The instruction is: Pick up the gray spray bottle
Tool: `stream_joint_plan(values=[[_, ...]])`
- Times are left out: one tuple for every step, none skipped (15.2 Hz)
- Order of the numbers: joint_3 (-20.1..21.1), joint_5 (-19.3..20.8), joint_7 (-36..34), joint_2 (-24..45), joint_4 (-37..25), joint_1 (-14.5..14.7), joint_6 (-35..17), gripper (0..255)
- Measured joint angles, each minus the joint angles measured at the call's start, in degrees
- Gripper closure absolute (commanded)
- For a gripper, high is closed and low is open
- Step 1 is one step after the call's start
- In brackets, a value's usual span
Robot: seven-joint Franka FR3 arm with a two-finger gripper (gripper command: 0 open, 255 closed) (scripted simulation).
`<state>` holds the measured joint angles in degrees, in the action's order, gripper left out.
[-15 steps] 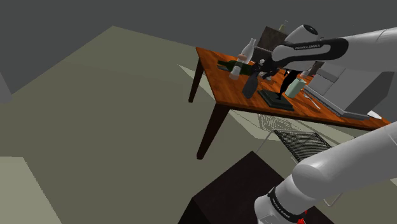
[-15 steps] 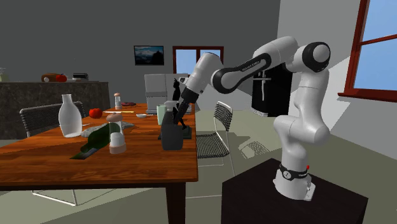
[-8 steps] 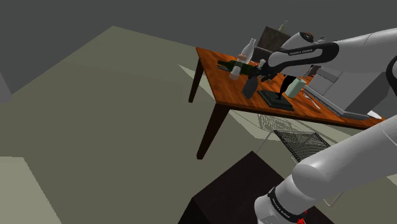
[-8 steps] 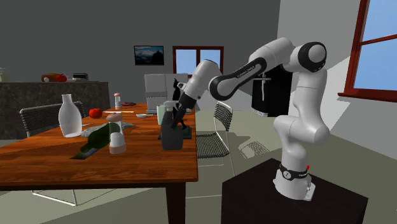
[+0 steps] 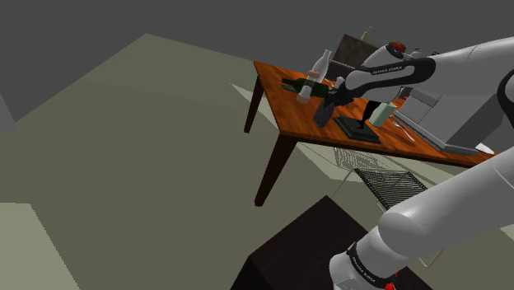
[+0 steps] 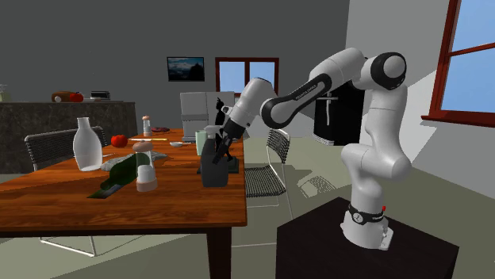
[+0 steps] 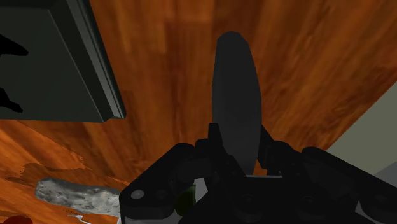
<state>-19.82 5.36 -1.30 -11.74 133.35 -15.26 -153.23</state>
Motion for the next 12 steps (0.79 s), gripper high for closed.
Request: stream_joint_plan(values=[[0.00,0.00,0.00,0.00,0.00,0.00,-0.01,255],[0.00,0.00,0.00,0.00,0.00,0.00,-0.01,255],[0.00,-0.01,0.00,0.00,0.00,0.01,-0.01,255],[0.00,-0.01,0.01,0.00,0.00,0.01,-0.01,255],[0.02,0.00,-0.04,0.02,0.01,0.00,-0.06,255],[0.09,0.09,-0.14,-0.11,-0.17,-0.02,0.28,255],[0.16,0.18,-0.22,-0.33,-0.51,-0.04,0.86,255],[0.18,0.19,-0.20,-0.51,-1.03,-0.05,1.56,255],[0.28,0.32,-0.31,-0.83,-1.37,-0.08,2.20,255],[0.43,0.47,-0.49,-1.16,-1.82,-0.11,2.98,255],[0.53,0.52,-0.58,-1.34,-2.51,-0.10,3.83,255],[0.68,0.74,-0.73,-1.92,-2.82,-0.17,4.71,255]])
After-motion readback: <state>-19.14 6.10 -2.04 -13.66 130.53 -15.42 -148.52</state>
